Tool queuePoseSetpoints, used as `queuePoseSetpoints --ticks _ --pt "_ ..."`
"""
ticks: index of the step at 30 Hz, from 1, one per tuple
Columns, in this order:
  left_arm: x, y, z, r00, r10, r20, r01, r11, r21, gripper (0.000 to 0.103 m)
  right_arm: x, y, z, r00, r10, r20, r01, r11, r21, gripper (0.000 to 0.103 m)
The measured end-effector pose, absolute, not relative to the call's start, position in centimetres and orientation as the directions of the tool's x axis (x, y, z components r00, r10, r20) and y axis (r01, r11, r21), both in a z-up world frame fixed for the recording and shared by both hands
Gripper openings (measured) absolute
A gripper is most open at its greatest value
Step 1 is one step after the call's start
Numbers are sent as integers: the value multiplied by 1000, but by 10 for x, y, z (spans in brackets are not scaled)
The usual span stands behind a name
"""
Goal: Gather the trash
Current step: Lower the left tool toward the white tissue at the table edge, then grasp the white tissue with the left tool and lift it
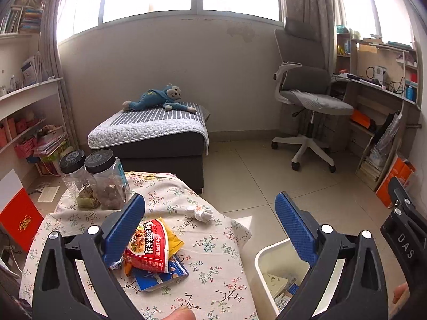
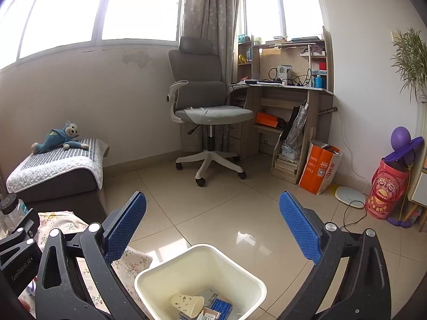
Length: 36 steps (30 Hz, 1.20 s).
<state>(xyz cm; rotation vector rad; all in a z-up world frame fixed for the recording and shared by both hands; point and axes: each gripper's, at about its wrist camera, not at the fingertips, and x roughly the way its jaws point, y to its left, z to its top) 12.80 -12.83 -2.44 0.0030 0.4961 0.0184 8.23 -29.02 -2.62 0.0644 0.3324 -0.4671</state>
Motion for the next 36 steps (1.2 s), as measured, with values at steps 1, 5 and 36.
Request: queuePoseSetpoints --ticks 1,5,36 --pt "127 -119 -28 872 32 -488 -34 999 6 95 84 -284 -28 846 -412 -339 432 902 -17 96" --pt "123 -85 -48 824 82 -561 -78 996 31 95 90 -257 -35 862 -333 -381 348 937 -33 96" --pt "25 -39 -235 45 -50 -998 251 967 -37 36 131 -196 -77 766 -144 -627 113 990 -89 96"
